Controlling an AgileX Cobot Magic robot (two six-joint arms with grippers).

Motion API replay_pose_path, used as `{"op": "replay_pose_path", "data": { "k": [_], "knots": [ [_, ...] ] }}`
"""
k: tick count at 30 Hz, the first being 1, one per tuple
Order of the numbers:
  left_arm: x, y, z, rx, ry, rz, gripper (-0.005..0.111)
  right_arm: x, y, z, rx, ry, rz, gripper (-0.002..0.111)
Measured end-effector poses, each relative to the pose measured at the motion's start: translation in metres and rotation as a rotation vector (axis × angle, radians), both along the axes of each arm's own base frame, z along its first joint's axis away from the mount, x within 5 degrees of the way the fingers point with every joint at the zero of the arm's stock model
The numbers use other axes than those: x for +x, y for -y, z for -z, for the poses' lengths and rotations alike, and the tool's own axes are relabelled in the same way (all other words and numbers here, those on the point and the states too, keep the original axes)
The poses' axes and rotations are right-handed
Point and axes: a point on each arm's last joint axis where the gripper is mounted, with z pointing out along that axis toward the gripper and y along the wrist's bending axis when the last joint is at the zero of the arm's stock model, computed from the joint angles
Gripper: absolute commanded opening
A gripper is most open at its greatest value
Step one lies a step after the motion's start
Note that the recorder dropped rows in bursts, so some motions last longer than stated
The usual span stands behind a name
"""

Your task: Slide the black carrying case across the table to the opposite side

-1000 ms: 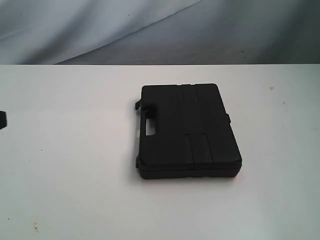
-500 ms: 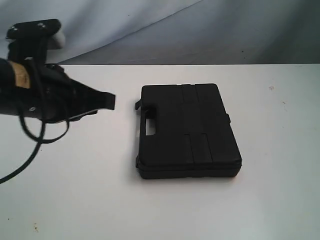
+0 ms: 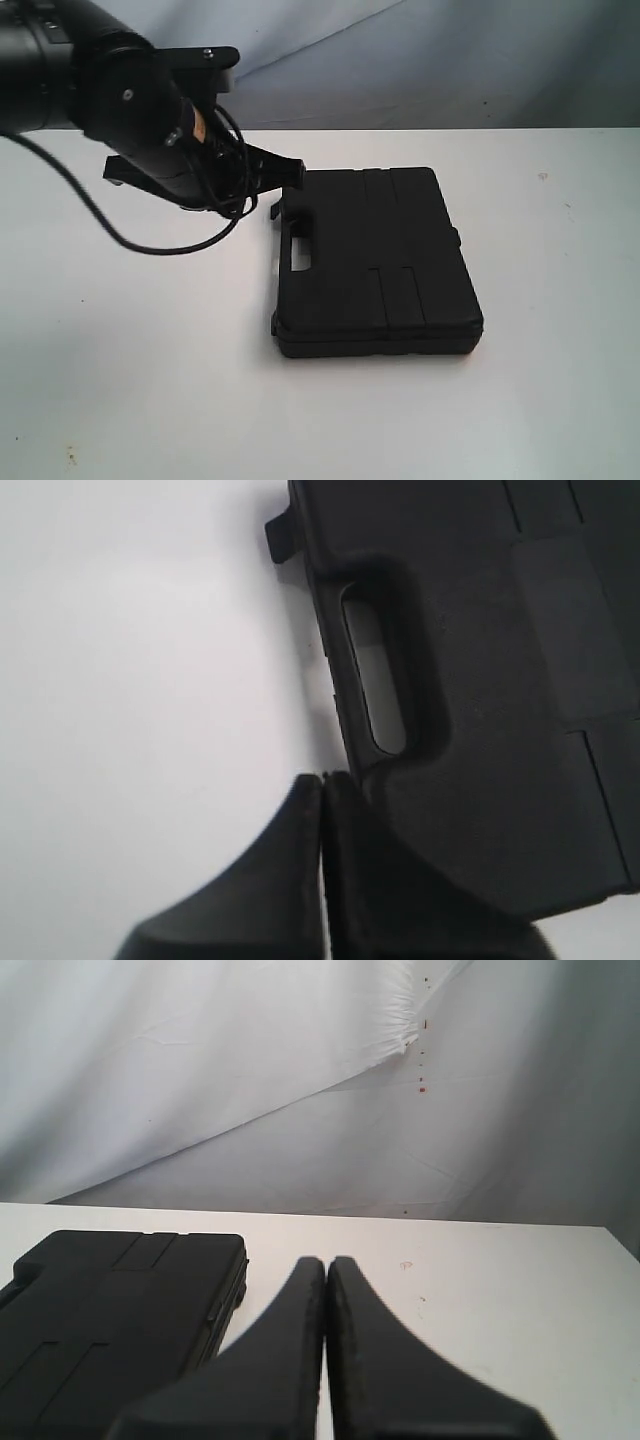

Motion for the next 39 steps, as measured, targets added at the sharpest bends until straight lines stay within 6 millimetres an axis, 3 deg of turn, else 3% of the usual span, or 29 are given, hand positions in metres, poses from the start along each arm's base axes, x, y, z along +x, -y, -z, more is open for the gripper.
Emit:
{"op": "replay_pose_path", "data": {
  "k": [12,22,28,32,39],
  "knots": [
    [0.04,0.042,0.017,-0.067,-0.17,-0.06,0.0,0.0,0.0,0.0,0.0,0.0,0.0,0.0],
    [0.074,0.036,0.043,0.017,-0.275,-0.122,0.0,0.0,0.0,0.0,0.0,0.0,0.0,0.0],
    [0.089,0.048,0.063,0.056,-0.362,-0.098,0.001,0.0,0.0,0.0,0.0,0.0,0.0,0.0],
    [0.095,0.054,0.07,0.052,-0.37,-0.064,0.009,0.0,0.0,0.0,0.0,0.0,0.0,0.0],
    [0.1,0.055,0.068,0.047,-0.303,-0.02,0.042,0.0,0.0,0.0,0.0,0.0,0.0,0.0]
  ]
}}
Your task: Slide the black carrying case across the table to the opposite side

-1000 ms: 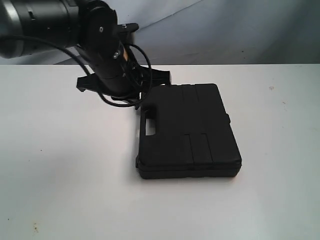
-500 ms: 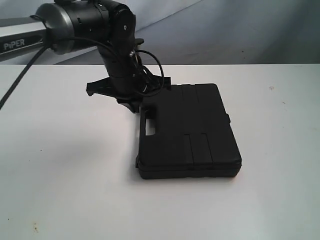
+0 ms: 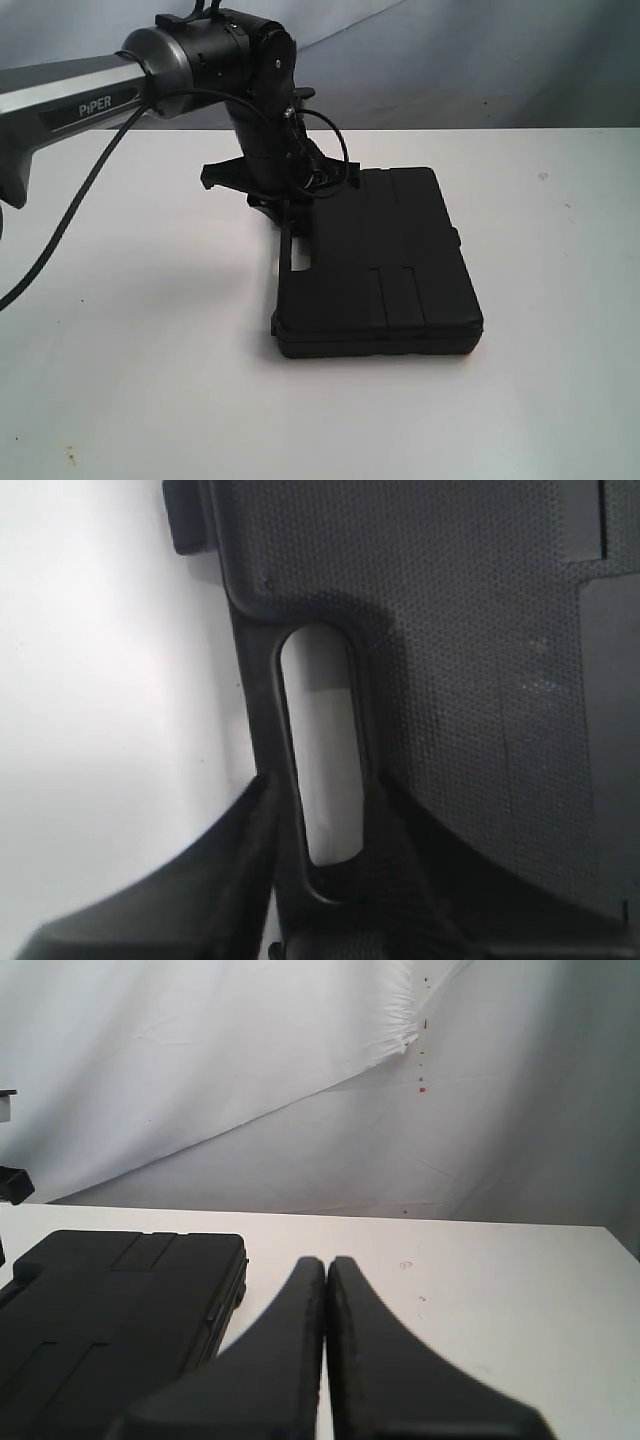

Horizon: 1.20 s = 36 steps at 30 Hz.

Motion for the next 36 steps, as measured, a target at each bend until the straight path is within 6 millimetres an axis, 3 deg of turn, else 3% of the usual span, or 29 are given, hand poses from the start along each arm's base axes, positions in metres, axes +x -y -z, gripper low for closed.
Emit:
{"op": "replay_pose_path", "data": {
  "k": [6,28,36],
  "knots": [
    [0.001,0.001,0.002,-0.004,0.008,0.004,0.045,0.0,0.0,0.0,0.0,0.0,0.0,0.0],
    [0.008,0.001,0.054,0.058,-0.054,0.019,0.045,0.0,0.0,0.0,0.0,0.0,0.0,0.0],
    [0.011,0.0,0.059,0.052,-0.044,0.022,0.045,0.0,0.0,0.0,0.0,0.0,0.0,0.0]
  ]
}}
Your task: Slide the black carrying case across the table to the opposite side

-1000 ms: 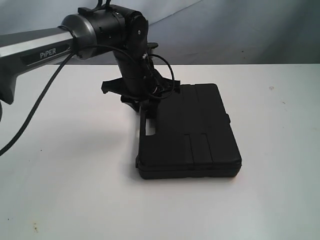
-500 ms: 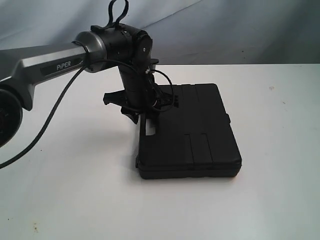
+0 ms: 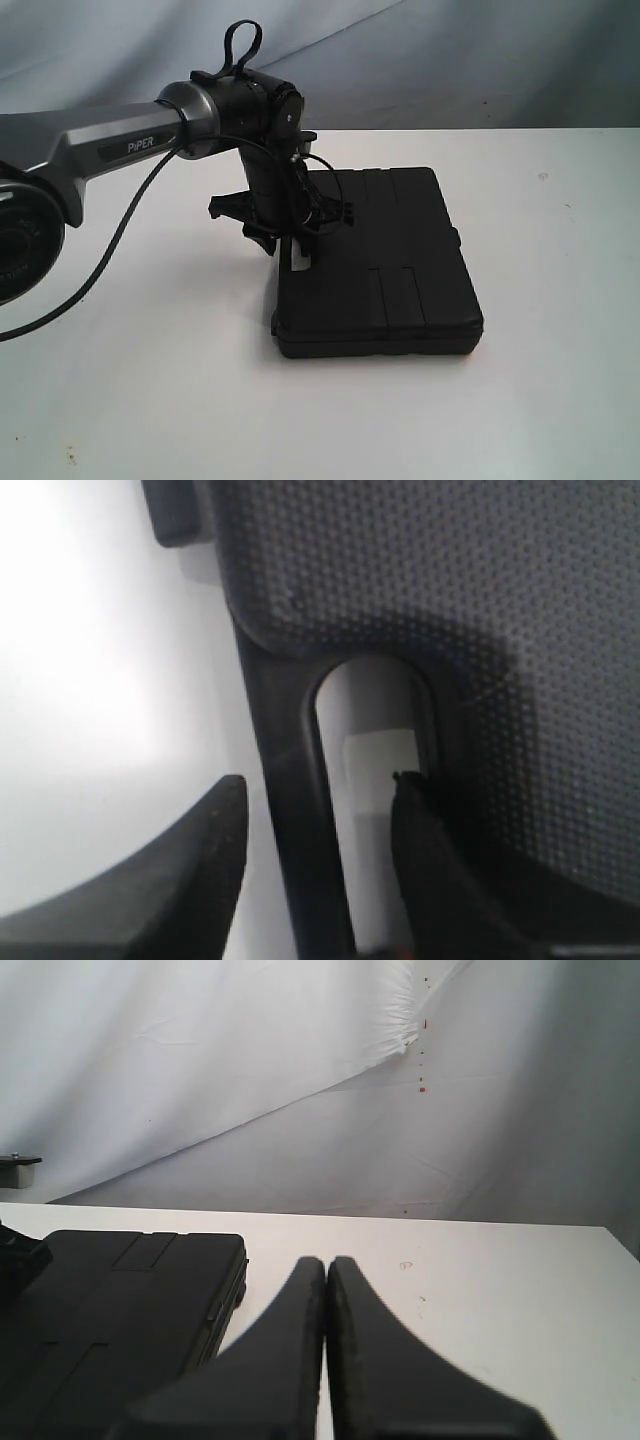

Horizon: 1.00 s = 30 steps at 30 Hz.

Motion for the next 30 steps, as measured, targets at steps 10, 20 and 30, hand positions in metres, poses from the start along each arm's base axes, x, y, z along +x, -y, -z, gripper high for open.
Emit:
{"op": "replay_pose_path", "data": {
  "k": [10,20,30],
  "knots": [
    [0.0006,-0.0002,0.009,0.01,-0.01,0.003,0.037,0.0,0.0,0.0,0.0,0.0,0.0,0.0],
    [0.0022,-0.001,0.0088,0.007,0.001,-0.003,0.0,0.0,0.0,0.0,0.0,0.0,0.0,0.0],
    [0.0048,-0.0048,0.0088,-0.012,-0.01,-0.025,0.0,0.0,0.0,0.0,0.0,0.0,0.0,0.0]
  ]
}}
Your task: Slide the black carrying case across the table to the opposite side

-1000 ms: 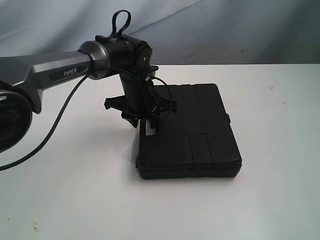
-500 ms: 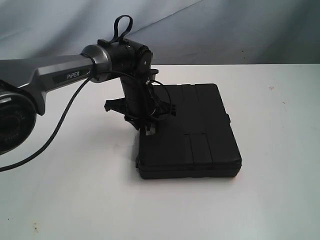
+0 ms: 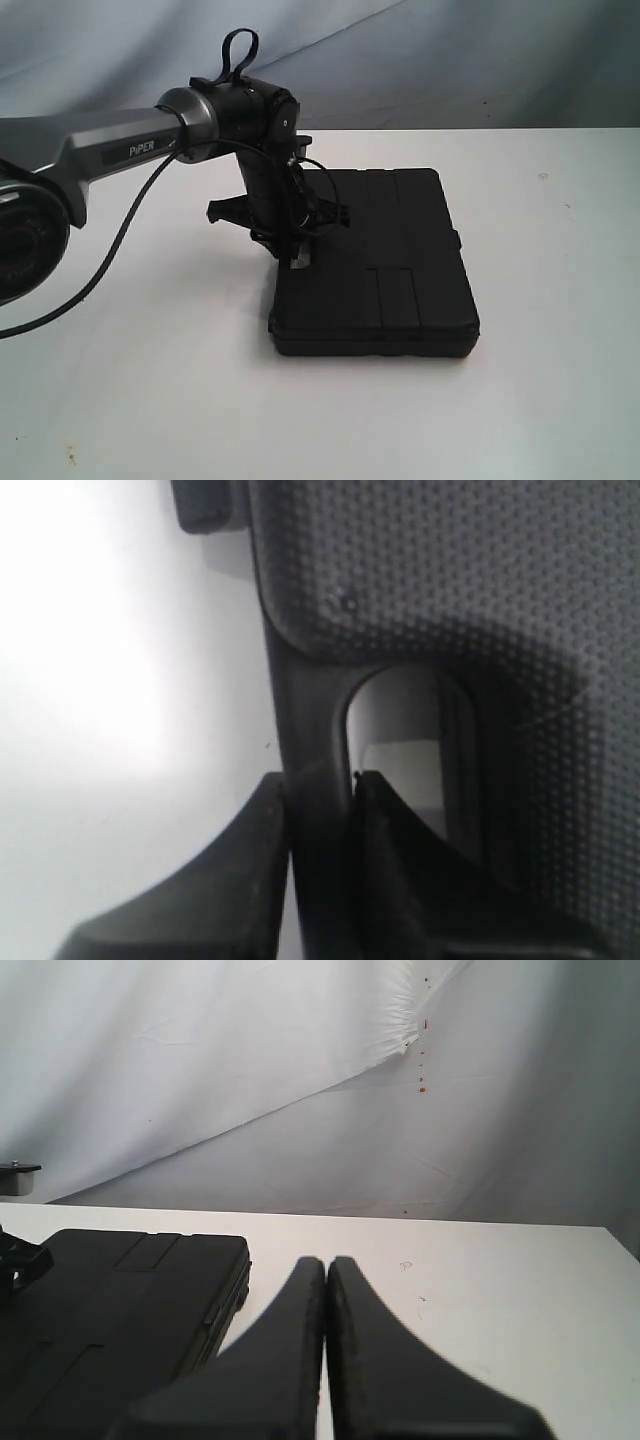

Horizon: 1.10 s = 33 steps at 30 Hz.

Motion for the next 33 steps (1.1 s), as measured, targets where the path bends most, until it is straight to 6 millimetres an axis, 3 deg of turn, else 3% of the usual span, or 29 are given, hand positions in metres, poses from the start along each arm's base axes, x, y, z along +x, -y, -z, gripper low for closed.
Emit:
{"op": "replay_pose_path", "data": {
  "k": [10,23,33],
  "knots": [
    [-0.002,-0.019,0.003,-0.029,-0.003,-0.016,0.0,0.0,0.0,0.0,0.0,0.0,0.0,0.0],
    [-0.01,-0.081,0.001,0.022,-0.015,-0.054,0.0,0.0,0.0,0.0,0.0,0.0,0.0,0.0],
    [-0.013,-0.115,0.002,0.052,-0.013,-0.056,0.0,0.0,0.0,0.0,0.0,0.0,0.0,0.0]
  ]
}}
